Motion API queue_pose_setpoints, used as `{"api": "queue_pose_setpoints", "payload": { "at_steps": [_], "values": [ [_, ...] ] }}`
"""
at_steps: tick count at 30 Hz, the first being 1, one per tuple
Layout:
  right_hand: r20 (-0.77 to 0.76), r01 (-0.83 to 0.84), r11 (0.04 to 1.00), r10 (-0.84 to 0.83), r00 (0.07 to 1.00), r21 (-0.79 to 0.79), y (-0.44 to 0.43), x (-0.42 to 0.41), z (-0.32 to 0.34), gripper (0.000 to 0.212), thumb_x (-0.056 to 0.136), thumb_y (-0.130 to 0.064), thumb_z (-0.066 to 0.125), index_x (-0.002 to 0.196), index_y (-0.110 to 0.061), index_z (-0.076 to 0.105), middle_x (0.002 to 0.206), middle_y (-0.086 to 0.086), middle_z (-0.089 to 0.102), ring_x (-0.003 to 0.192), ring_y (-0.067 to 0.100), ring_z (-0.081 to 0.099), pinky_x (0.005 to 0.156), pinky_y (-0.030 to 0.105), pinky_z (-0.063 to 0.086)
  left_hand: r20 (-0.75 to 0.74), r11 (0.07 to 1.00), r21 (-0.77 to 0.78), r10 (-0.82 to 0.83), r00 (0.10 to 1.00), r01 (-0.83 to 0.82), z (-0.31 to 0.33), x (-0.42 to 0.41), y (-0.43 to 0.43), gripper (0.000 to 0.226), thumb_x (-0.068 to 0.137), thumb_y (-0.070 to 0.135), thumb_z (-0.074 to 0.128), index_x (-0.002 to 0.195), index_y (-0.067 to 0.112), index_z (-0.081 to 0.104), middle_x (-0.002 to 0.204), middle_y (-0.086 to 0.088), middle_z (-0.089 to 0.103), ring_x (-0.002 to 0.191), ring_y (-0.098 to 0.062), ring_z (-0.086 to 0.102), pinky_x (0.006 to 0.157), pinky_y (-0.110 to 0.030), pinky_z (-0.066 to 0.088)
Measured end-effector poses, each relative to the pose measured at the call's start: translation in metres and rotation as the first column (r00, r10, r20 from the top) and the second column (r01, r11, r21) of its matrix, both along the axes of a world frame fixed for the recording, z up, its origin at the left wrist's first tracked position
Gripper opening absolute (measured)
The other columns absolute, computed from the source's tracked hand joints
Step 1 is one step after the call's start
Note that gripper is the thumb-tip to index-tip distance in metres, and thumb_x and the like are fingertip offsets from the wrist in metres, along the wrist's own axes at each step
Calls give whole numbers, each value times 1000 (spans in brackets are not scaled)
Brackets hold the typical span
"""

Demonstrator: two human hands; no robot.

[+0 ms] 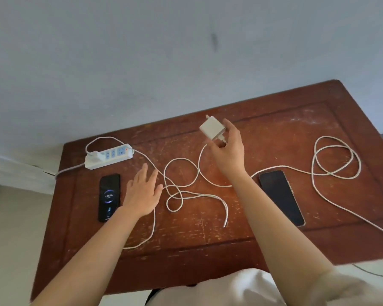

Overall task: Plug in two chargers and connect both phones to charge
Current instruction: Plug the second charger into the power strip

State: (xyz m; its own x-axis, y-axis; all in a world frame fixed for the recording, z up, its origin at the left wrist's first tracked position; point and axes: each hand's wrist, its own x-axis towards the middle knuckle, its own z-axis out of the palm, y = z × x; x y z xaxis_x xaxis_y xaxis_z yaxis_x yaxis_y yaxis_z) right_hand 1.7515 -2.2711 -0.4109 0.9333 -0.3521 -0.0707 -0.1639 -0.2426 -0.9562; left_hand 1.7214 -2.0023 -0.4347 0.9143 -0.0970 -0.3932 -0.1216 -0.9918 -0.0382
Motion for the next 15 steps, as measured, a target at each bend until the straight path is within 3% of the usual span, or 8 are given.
{"api": "queue_pose_setpoints", "payload": {
  "at_steps": [4, 9, 12, 15],
  "values": [
    [-24, -52, 989, 49, 999, -138, 60, 9, 15, 68, 88, -25, 75, 145, -26, 40, 144, -2, 53, 114, 14, 63, 89, 32, 56, 3, 999, 10, 36, 999, -36, 3, 17, 71, 63, 104, 49, 32, 159, 22, 16, 168, -14, 0, 153, -34, 10, 120, -53, 23],
    [-86, -244, 897, 228, 970, -368, 140, 29, 20, 59, 87, -25, 73, 141, -22, 50, 139, 1, 57, 109, 19, 65, 81, 26, 43, 2, 989, -82, 123, 992, -122, -1, 37, 149, 60, 104, 47, 33, 158, 23, 20, 166, -17, 7, 151, -35, 14, 118, -53, 26],
    [-127, -365, 786, 351, 928, -499, 183, 41, 16, 57, 87, -28, 76, 139, -20, 54, 138, 2, 55, 104, 20, 67, 72, 30, 51, 6, 984, -116, 138, 990, -137, -11, 49, 180, 58, 104, 45, 34, 158, 27, 22, 164, -19, 8, 149, -37, 17, 116, -53, 29],
    [-168, -448, 703, 432, 886, -552, 218, 50, 9, 58, 88, -20, 74, 141, -17, 53, 137, 4, 55, 103, 25, 67, 73, 38, 58, 24, 972, -178, 161, 987, -154, -20, 61, 197, 59, 104, 45, 37, 158, 32, 19, 163, -20, -2, 150, -39, 9, 116, -55, 27]
  ]
}}
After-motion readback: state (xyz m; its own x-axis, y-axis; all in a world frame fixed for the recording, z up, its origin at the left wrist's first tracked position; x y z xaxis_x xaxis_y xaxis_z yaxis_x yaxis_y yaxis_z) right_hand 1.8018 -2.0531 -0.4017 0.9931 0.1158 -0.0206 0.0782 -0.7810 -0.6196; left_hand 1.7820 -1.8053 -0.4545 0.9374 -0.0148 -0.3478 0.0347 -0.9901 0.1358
